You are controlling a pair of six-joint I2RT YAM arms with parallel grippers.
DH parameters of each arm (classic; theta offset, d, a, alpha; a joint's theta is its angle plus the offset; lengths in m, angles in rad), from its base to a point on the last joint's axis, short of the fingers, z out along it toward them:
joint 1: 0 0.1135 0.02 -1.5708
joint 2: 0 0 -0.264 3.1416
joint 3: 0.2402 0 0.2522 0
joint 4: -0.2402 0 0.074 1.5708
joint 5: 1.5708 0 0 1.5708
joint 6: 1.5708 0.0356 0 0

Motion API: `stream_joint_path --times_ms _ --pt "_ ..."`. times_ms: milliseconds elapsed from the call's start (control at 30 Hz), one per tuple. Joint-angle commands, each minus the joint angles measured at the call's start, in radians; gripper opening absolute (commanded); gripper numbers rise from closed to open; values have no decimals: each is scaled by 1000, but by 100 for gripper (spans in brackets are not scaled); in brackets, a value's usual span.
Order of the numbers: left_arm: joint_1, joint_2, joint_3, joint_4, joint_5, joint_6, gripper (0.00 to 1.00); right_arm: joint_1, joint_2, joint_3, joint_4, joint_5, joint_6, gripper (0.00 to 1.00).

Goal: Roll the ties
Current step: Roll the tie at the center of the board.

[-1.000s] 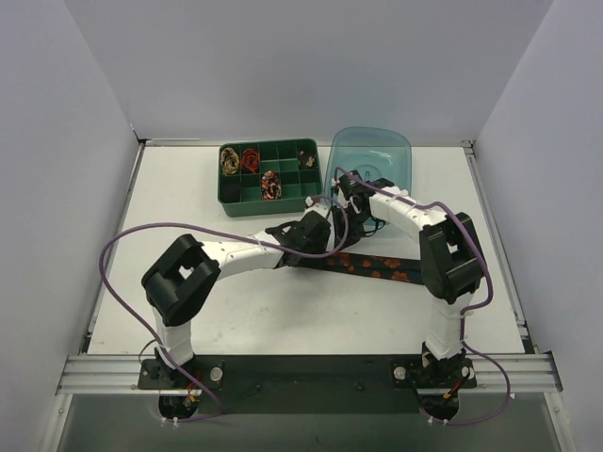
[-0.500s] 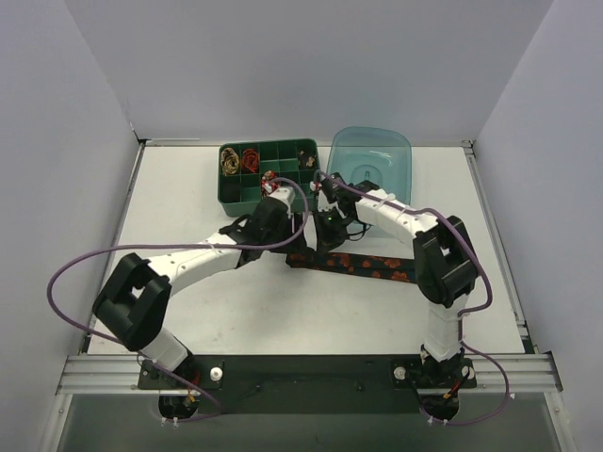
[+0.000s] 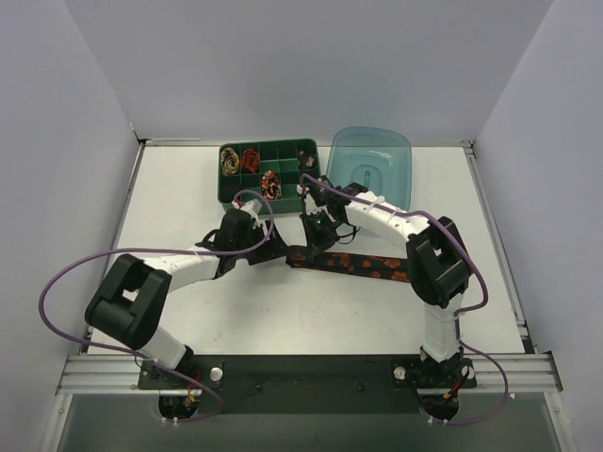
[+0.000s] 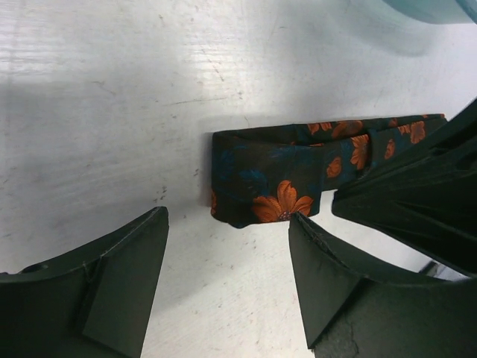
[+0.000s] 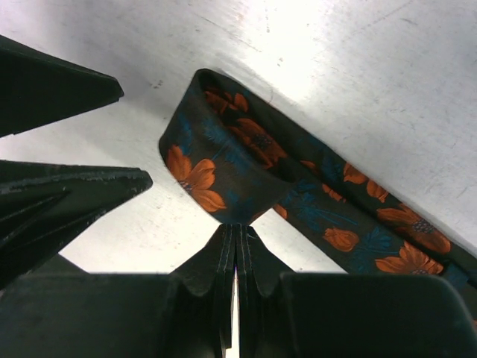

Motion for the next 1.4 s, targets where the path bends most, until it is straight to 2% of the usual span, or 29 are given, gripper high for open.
stream_joint_path --times_ms 0,433,700,1000,1167,1367 --pt "7 60 -6 202 104 -60 75 -15 42 19 -34 31 -18 0" --pt "7 215 -54 401 160 -109 75 -19 119 11 4 42 -12 0" --pt "7 253 -83 535 160 -132 64 -24 142 28 9 28 -4 0" --pt "7 198 -63 428 115 -82 63 -33 27 10 4 31 -4 0" --pt "7 198 -60 421 115 -75 64 -33 -48 31 2 22 2 0" --pt "7 204 -60 429 114 -81 64 -33 -10 57 9 7 1 0"
